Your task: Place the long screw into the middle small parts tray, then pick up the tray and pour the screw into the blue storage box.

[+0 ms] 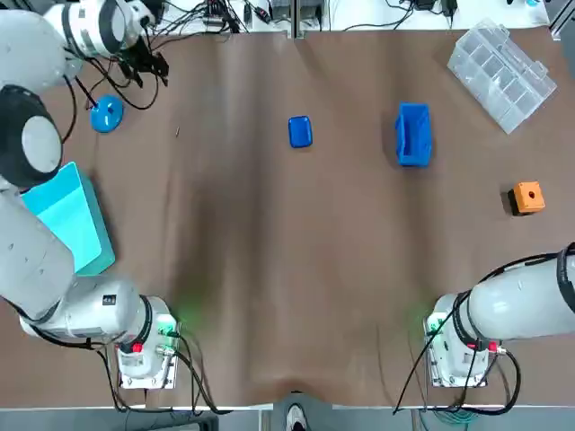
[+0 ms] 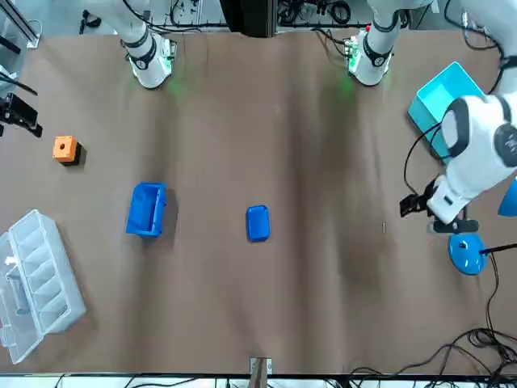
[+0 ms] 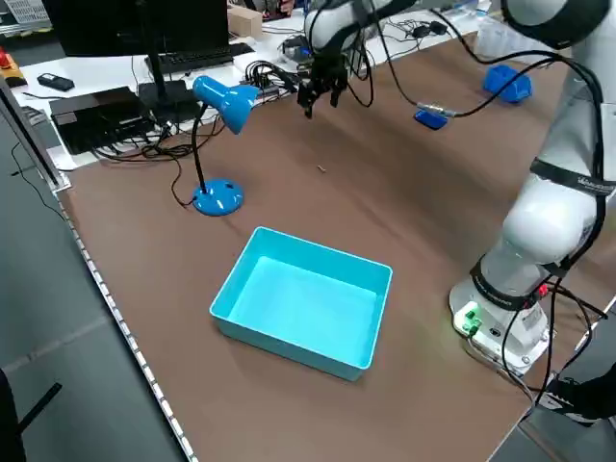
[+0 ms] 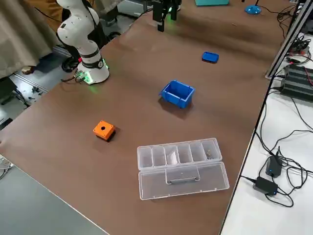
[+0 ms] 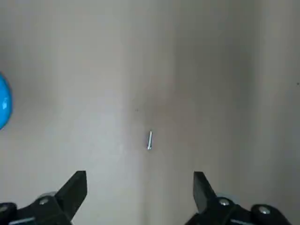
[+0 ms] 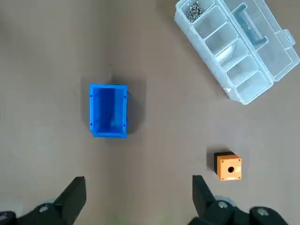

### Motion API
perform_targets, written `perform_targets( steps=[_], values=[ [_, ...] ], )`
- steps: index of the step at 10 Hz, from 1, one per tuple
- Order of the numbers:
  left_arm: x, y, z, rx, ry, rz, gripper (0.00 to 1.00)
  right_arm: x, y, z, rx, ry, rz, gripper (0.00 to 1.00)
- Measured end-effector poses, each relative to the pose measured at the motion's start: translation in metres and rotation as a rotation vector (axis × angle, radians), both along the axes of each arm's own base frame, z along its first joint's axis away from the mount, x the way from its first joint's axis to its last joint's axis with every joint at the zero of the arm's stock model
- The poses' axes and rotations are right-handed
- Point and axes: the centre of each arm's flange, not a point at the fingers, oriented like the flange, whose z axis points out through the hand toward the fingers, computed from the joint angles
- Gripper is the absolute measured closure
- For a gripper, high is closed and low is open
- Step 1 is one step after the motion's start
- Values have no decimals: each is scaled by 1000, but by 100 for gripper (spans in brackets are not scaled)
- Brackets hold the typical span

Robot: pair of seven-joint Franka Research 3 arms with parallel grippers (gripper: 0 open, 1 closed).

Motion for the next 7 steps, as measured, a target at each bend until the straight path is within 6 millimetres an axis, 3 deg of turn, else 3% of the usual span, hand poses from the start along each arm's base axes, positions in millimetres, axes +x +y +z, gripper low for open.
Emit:
perform_targets(
  steps=[4,7],
  values=[
    [9,-4,-78,-1,20,-3,0,0,3,0,0,-3,5,0],
    [6,0,-107,-1,57,4,0,1,3,0,0,-4,6,0]
  ],
)
